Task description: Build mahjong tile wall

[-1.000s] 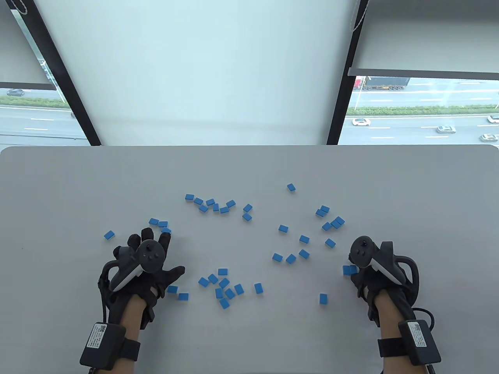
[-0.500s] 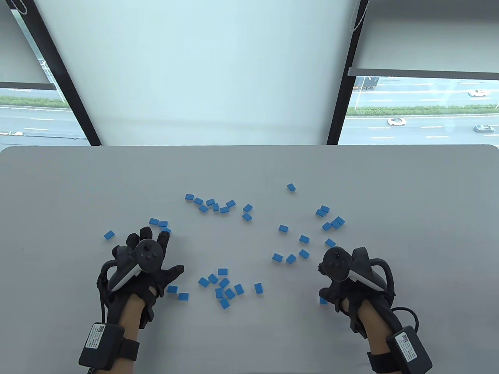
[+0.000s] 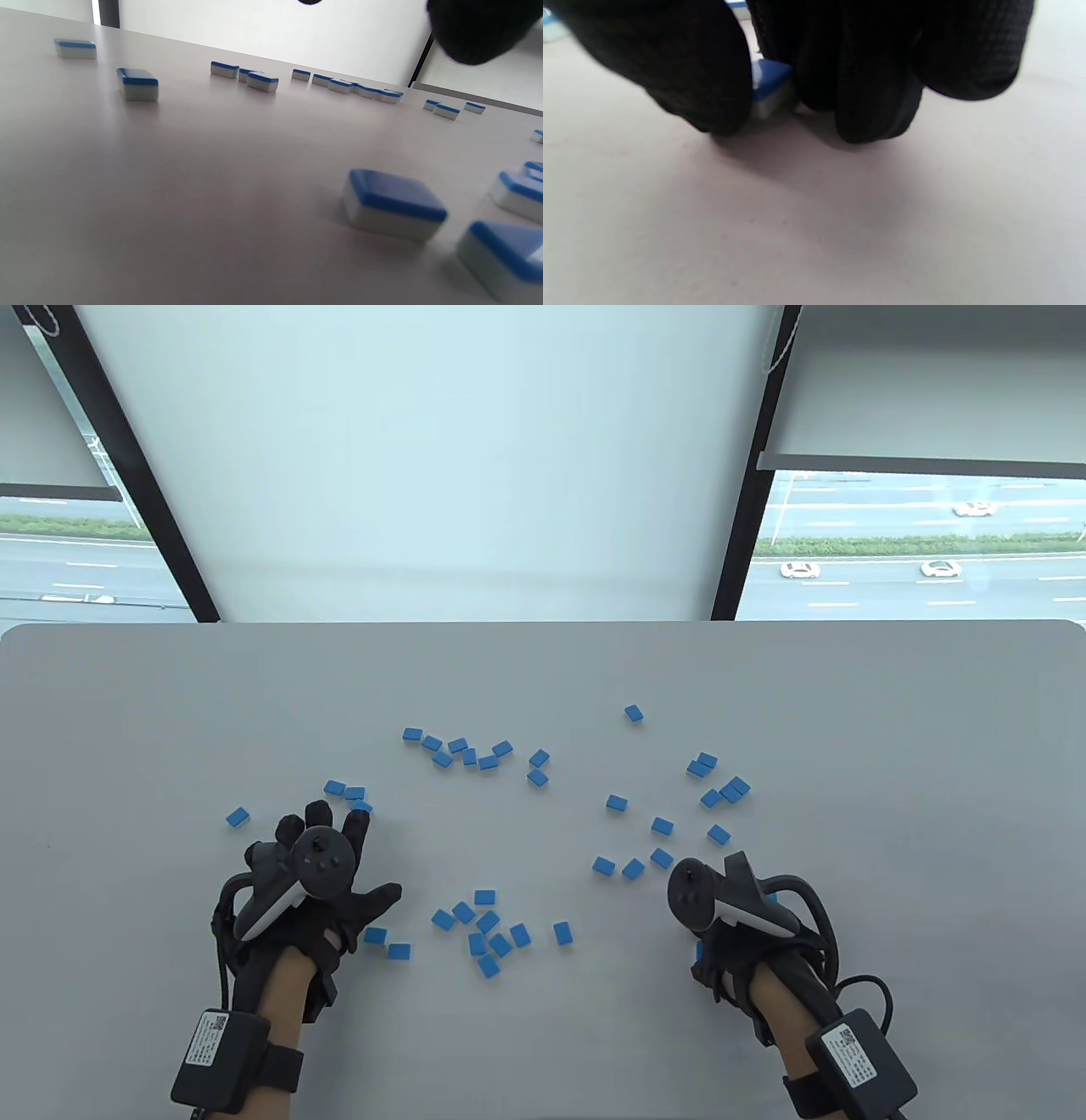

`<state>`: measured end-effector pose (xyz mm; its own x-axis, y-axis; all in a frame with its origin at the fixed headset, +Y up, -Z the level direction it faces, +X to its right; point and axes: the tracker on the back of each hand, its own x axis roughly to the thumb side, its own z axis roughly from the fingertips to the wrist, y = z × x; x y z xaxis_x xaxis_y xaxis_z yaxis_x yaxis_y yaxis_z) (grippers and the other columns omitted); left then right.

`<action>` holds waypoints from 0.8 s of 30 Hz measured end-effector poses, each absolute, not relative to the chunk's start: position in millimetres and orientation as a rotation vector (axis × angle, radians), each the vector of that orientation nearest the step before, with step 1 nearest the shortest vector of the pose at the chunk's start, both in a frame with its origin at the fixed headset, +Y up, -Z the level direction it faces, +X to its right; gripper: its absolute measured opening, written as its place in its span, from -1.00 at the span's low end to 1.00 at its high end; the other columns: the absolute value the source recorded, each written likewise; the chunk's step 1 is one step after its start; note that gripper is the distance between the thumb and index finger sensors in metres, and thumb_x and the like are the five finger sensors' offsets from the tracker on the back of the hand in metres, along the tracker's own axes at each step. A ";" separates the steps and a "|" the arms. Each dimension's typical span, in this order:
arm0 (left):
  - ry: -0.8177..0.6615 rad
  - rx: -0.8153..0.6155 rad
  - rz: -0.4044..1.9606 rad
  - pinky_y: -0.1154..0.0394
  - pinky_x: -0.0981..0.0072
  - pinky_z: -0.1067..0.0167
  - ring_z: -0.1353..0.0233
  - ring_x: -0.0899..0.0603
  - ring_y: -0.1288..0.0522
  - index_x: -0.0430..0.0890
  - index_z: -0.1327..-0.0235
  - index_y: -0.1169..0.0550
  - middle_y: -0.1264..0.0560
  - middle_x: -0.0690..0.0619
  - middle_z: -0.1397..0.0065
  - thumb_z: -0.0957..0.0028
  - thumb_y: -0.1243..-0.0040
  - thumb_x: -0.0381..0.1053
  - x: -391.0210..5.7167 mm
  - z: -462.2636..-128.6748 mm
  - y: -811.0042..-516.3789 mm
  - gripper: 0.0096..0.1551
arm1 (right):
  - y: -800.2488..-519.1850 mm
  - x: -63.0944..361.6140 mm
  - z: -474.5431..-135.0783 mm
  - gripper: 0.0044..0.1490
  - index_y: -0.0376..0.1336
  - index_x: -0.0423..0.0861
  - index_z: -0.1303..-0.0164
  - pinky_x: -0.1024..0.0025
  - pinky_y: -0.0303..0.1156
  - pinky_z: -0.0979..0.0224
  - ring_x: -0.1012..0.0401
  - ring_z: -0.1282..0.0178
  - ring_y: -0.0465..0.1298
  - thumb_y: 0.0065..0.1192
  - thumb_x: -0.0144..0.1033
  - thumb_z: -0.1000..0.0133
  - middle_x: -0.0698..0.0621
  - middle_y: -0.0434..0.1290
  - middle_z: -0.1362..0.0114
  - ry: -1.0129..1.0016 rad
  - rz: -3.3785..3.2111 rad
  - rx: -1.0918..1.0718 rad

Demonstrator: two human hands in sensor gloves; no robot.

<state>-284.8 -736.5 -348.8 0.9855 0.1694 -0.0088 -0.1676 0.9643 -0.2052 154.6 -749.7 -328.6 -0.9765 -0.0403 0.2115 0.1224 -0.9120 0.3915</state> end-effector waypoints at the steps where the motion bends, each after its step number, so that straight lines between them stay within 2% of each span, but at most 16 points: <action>1: -0.009 -0.206 0.167 0.20 -0.62 -0.34 -0.63 -0.45 0.26 0.21 -0.62 0.06 0.26 -0.06 -0.70 0.21 -0.08 0.58 -284.7 -348.7 -736.4 0.18 | -749.7 153.8 -328.9 -0.17 0.25 -0.05 -0.25 0.18 0.63 0.06 0.06 0.10 0.69 0.60 -0.09 0.19 0.00 0.49 -0.18 -0.621 -2.976 -0.307; 7: -0.007 -0.204 0.167 0.20 -0.62 -0.34 -0.63 -0.45 0.26 0.21 -0.62 0.06 0.26 -0.06 -0.70 0.21 -0.07 0.58 -285.2 -348.3 -736.3 0.18 | -748.6 152.6 -330.6 -0.19 0.28 -0.12 -0.22 0.18 0.65 0.12 0.08 0.18 0.71 0.58 -0.10 0.18 -0.04 0.53 -0.13 -0.523 -2.990 -0.319; 13: -0.005 -0.203 0.174 0.20 -0.62 -0.34 -0.63 -0.45 0.26 0.21 -0.62 0.06 0.26 -0.06 -0.70 0.21 -0.07 0.58 -285.7 -347.9 -736.3 0.18 | -728.8 168.8 -333.2 -0.21 0.24 -0.09 -0.24 0.11 0.60 0.02 0.06 0.16 0.66 0.53 -0.12 0.16 -0.04 0.49 -0.15 -0.244 -3.121 -0.278; 17: -0.005 -0.204 0.172 0.20 -0.62 -0.34 -0.63 -0.45 0.26 0.21 -0.62 0.06 0.26 -0.06 -0.70 0.22 -0.07 0.59 -285.8 -347.8 -736.4 0.18 | -712.8 189.4 -333.3 -0.21 0.22 -0.07 -0.25 0.10 0.57 -0.02 0.06 0.13 0.63 0.51 -0.14 0.15 -0.03 0.47 -0.17 -0.026 -3.199 -0.196; 24: -0.005 -0.202 0.174 0.20 -0.62 -0.34 -0.63 -0.45 0.26 0.21 -0.62 0.06 0.26 -0.06 -0.70 0.22 -0.07 0.59 -286.3 -347.8 -736.3 0.18 | -702.1 228.9 -335.3 -0.22 0.21 -0.03 -0.27 0.08 0.56 -0.04 0.05 0.11 0.62 0.49 -0.14 0.13 -0.01 0.46 -0.19 0.123 -3.237 0.060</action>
<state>-286.3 -736.3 -347.8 0.9849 0.1725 -0.0129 -0.1715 0.9646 -0.2003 228.9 -702.1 -335.3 -0.9944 0.0999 -0.0333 -0.0971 -0.9923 -0.0773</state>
